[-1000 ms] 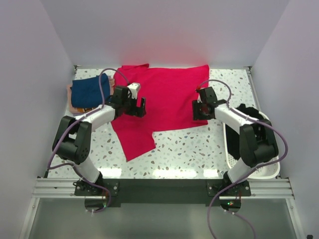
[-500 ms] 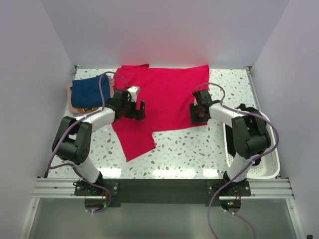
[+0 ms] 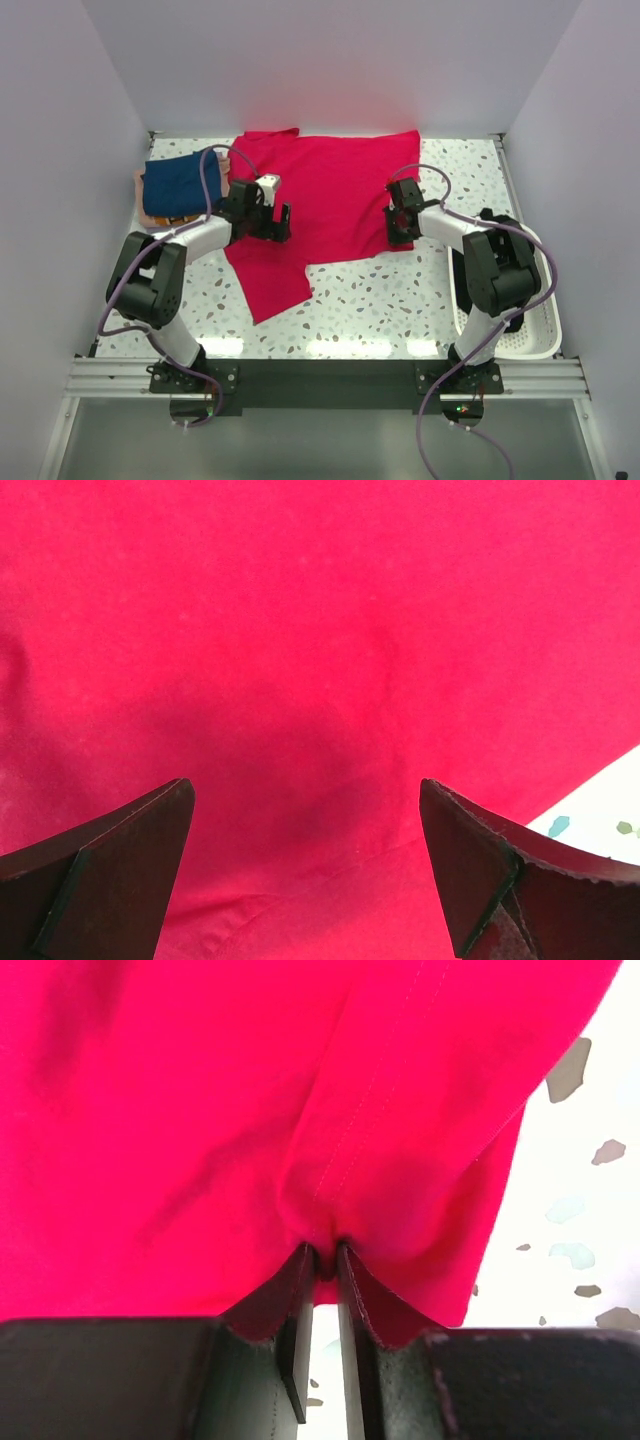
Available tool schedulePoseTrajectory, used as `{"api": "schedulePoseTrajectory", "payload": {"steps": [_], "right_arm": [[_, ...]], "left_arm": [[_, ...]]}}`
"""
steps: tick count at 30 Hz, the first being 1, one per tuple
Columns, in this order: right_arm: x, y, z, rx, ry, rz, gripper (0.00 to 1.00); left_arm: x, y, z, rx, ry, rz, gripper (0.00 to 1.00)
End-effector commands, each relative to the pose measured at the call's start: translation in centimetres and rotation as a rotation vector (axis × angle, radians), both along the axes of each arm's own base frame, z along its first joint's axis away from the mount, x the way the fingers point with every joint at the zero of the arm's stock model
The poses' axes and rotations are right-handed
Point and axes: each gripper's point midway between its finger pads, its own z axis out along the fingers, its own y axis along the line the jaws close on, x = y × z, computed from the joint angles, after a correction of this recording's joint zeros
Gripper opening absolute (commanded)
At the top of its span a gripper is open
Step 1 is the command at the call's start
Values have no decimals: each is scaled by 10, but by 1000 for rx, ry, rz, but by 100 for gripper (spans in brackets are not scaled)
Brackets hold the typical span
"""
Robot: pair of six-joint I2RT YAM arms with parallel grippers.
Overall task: Fold and stack the t-shirts
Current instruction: Flatten the tshirt out
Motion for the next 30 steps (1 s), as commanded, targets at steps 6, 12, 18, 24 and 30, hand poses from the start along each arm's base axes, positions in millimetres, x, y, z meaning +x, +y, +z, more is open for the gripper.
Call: {"api": "schedulePoseTrajectory", "payload": {"steps": [6, 12, 18, 24, 30], "right_arm": [[0, -14, 40, -49, -70, -52, 18], [-3, -27, 52, -52, -102, -100, 17], [-4, -61, 50, -61, -86, -185, 10], [-15, -104, 62, -145, -102, -302, 7], [-27, -121, 71, -174, -138, -403, 8]], "left_arm": [[-2, 15, -36, 88, 81, 44, 100], [-7, 17, -47, 100, 115, 47, 100], [-7, 18, -45, 102, 113, 51, 100], [-9, 17, -44, 101, 116, 46, 100], [-8, 19, -44, 108, 118, 58, 100]]}}
